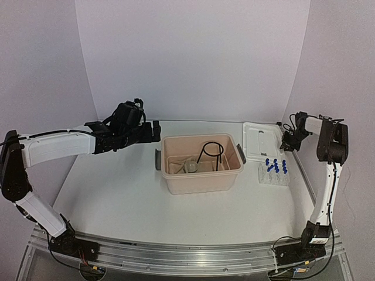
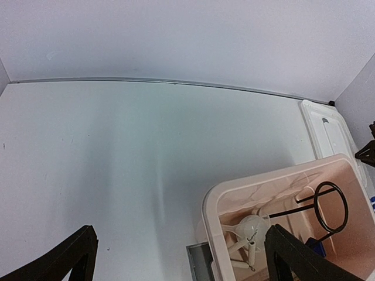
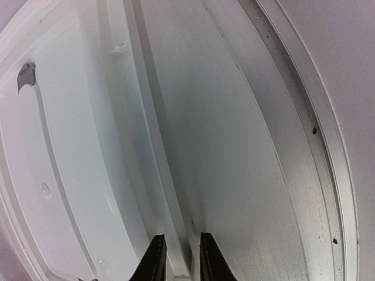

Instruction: Organize the chemistry lab equipment

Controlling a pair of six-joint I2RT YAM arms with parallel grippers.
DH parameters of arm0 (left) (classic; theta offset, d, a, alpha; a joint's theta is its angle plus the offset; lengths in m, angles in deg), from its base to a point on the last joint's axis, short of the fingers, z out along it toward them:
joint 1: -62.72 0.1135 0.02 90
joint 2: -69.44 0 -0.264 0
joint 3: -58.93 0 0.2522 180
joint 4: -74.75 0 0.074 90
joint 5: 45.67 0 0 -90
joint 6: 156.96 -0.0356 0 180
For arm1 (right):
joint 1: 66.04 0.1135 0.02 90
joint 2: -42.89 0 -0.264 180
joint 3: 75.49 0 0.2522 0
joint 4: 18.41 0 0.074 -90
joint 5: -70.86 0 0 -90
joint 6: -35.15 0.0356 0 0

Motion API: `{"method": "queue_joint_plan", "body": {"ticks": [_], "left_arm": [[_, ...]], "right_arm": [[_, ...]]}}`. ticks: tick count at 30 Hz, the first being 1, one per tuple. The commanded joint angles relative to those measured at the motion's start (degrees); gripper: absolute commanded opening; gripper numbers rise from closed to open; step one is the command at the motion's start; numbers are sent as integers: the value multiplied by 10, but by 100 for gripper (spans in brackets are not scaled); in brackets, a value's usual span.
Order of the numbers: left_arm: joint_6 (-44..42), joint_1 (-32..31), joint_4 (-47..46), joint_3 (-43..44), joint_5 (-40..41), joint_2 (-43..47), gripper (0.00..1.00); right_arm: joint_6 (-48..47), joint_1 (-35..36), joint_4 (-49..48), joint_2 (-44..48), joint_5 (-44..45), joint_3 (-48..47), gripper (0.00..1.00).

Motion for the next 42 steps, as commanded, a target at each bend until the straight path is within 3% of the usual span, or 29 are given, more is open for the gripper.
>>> {"method": "queue_joint_plan", "body": {"ticks": [1,6,12,20,29,42], "left_arm": [[-1,2,14,17,13,13,100],[1,2,23,7,25,34,100],[-4,2,29,-11,35,66,100],[-21,2,8,-18,29,77,100],[-49,2,-43,-21,-5,67,100],[-63,2,-102,16,-79,20,100]], "right_arm": [[-5,5,33,-12,-6,-26,12],[-8,8,47,-16,3,-34,0],[-47,20,47,8,49,-28,0],[-149,76,23,75,232,-62,0],[-235,130,-26,159,337,-82,0],[-489,234,-185,239,437,-62,0]]}}
